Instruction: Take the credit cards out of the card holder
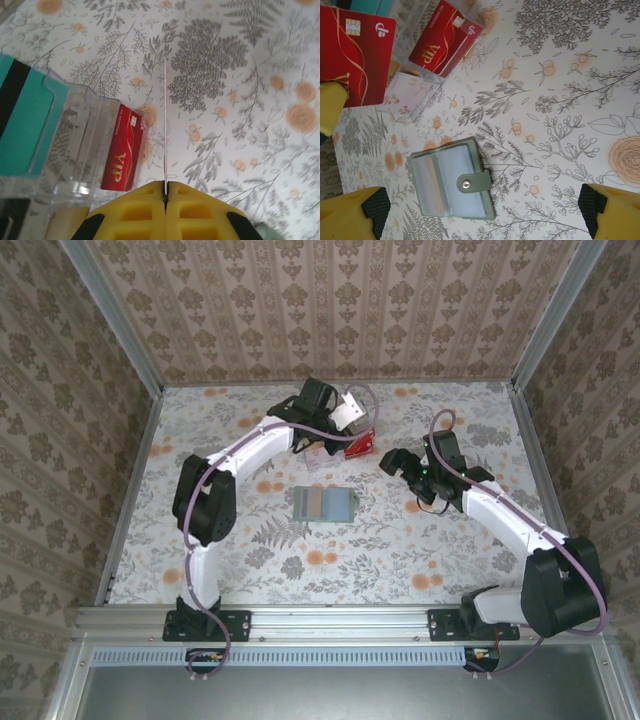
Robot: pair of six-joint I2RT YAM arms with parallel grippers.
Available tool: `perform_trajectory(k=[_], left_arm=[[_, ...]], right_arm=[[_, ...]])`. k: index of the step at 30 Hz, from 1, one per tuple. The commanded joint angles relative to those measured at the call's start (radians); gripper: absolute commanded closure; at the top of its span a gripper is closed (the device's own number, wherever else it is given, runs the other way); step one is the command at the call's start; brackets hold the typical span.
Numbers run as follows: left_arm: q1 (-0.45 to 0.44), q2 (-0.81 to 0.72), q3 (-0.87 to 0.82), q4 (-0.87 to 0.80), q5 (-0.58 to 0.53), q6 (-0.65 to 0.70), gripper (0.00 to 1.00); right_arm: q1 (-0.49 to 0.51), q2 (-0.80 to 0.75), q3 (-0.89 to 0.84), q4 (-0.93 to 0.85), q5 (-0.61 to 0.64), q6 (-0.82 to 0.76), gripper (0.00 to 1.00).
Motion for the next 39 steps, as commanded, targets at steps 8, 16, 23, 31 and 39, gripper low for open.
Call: perform_trajectory(k=[8,16,23,31,39], left_arm=[[0.016,0.171,0.201,-0.107,0.006,0.379,1.00],[0.029,0.229,0.235,-0.115,-0.036,0.385,1.00],[0.027,0.258,0.245,-0.149,-0.096,0.412,1.00],[0.027,0.274,0.271,-0.173,-0.071,0.390,1.00],[0.027,0.274,0.280,-0.163,-0.064,0.393,0.97]], right_arm=[[-0.029,0.095,0.044,-0.062,-0.115,-0.048,0.00],[-0.034,0.079,0.009,-0.019,-0.092,-0.005,0.00],[-0.041,0.093,0.005,0.003,-0.110,0.013,0.00],[-0.042,0.084,0.000,0.014,-0.122,0.019,0.00],[-0.041,0.079,-0.007,0.023,-0.127,0.024,0.00]])
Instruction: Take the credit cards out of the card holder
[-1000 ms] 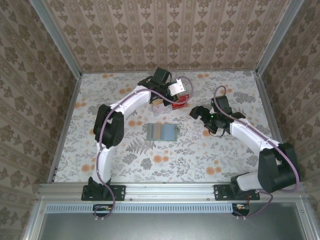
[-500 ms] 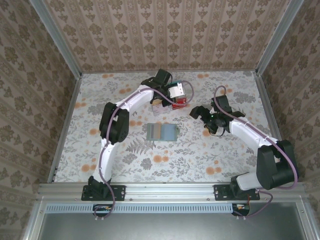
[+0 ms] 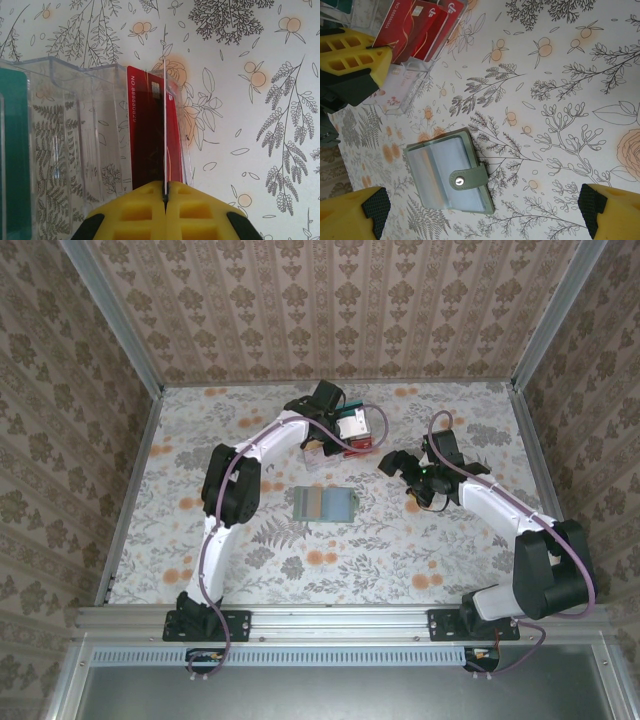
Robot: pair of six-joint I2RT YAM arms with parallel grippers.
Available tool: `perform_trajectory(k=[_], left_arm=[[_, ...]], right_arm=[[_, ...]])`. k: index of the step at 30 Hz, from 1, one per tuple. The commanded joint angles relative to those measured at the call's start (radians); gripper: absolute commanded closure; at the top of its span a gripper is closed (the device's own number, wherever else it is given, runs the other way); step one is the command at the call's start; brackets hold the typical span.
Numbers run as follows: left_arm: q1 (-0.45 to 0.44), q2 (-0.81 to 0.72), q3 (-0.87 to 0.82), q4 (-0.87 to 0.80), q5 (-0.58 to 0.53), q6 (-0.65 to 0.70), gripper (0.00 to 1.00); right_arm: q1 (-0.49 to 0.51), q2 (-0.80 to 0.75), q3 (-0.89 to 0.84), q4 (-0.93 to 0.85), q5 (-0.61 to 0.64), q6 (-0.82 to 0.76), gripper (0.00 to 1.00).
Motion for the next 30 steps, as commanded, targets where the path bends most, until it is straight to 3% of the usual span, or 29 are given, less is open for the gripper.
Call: perform_trajectory(k=[1,8,14,18,23,28,30], left_arm=[[0.008,0.009,0.046,-0.025,0.023,0.018,0.95],[0.008,0.012,0.051,-0.021,0.001,0.002,0.66],[0.010,-0.030,0.094,-0.007,-0.005,-0.076,0.60],[0.026,-0.116,0.049,0.051,-0.001,-0.205,0.57],[0.060,-0.302,-0.187,0.240,-0.175,-0.425,0.28],[0.089,-0.503,-0.487,0.430,-0.363,-0.542,0.07],[0.101,-0.562,-0.557,0.440,-0.431,-0.592,0.02]], right_arm=[[-0.005,-0.006,-0.018,0.015,-0.020,0.012,0.00],[-0.004,-0.006,-0.023,0.019,-0.021,0.011,0.00],[-0.005,0.009,-0.016,0.026,-0.032,-0.006,0.00],[0.005,0.016,0.000,0.003,-0.015,-0.028,0.00],[0.097,0.018,0.064,-0.081,0.093,-0.096,0.01],[0.259,0.083,0.173,-0.169,0.234,-0.127,0.03],[0.335,0.131,0.220,-0.177,0.269,-0.125,0.06]])
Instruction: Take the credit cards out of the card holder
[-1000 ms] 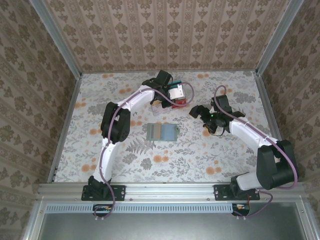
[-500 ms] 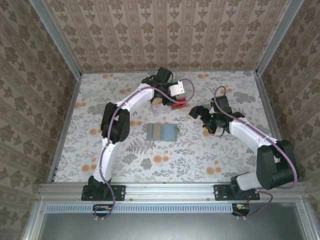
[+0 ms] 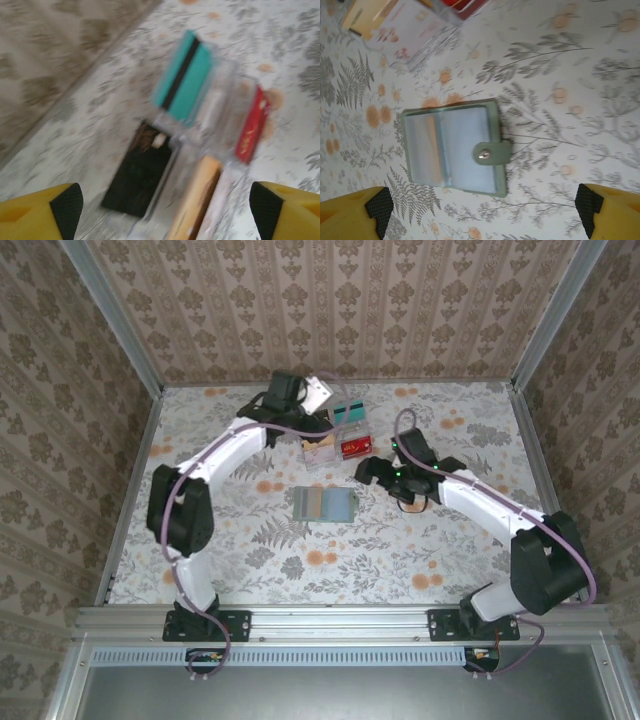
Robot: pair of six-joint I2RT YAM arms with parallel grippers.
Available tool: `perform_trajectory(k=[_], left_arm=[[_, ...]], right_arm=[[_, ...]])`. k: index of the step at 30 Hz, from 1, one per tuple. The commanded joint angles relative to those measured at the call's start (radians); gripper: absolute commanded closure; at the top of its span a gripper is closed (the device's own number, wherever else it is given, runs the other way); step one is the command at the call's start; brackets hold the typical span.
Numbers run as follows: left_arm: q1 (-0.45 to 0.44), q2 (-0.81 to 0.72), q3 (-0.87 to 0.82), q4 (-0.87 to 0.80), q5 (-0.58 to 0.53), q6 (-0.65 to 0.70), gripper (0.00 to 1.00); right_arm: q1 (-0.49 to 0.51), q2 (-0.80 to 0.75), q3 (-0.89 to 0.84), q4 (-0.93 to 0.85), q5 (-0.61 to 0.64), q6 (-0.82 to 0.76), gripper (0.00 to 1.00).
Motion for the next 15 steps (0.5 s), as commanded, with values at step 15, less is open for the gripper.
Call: perform_trajectory(k=[15], left_arm=[[0.257,-0.448,-0.451,-0.005,-0.149,-0.537,0.00]], right_arm=[[0.339,0.429,0.382,-0.177,0.288,0.017,0.26]])
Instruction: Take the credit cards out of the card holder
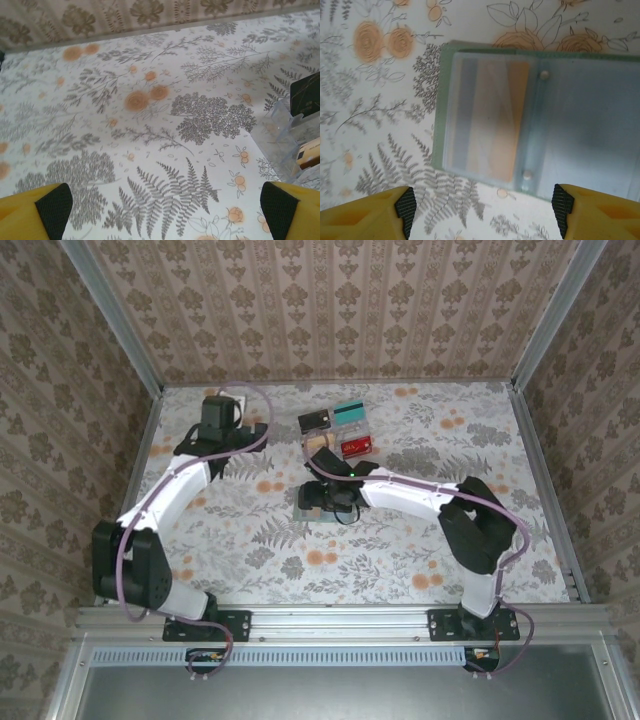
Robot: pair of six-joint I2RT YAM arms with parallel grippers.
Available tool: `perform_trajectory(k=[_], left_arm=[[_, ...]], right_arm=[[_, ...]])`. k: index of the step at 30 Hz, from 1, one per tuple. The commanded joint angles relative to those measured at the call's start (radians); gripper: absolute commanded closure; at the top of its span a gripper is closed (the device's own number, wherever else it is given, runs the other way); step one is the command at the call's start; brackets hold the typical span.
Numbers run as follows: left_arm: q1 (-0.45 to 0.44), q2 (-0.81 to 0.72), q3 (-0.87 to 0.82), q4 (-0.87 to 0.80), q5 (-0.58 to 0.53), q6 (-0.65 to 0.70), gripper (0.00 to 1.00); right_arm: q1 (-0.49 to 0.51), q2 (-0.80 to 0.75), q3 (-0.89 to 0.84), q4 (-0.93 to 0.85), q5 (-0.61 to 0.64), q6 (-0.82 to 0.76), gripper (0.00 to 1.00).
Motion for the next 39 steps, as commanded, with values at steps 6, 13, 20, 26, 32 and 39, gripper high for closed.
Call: perform_trajectory(k=[6,13,20,26,32,39], left_arm=[[0.056,-0.132,-0.135,-0.027,0.069,-0.272,0.00],[0.061,-0.148,-0.166,-0.036,0.136,-0.343,0.00],[0.063,-0.098,-0.166,-0.039,0.282,-0.342,0.00],[0.064,-0.082,-0.211,0.007,0.399,-0.374,0.00],[0.062,-0.048,-0.249,0.044,0.531,-0.432,0.07],[0.047,0.024,-0.258,0.057,0.701,-0.462,0.30]], right_arm=[[0.005,0.115,0.135,-0.214,0.143,-0.023,0.30],[0.005,0.170,0.155,-0.253,0.153,-0.031,0.34],[0.005,0.192,0.131,-0.251,0.142,-0.038,0.39],[0.002,0.199,0.101,-0.256,0.157,-0.029,0.41],[-0.002,0.223,0.091,-0.267,0.168,-0.020,0.42],[-0.011,0.226,0.073,-0.265,0.179,-0.005,0.45]])
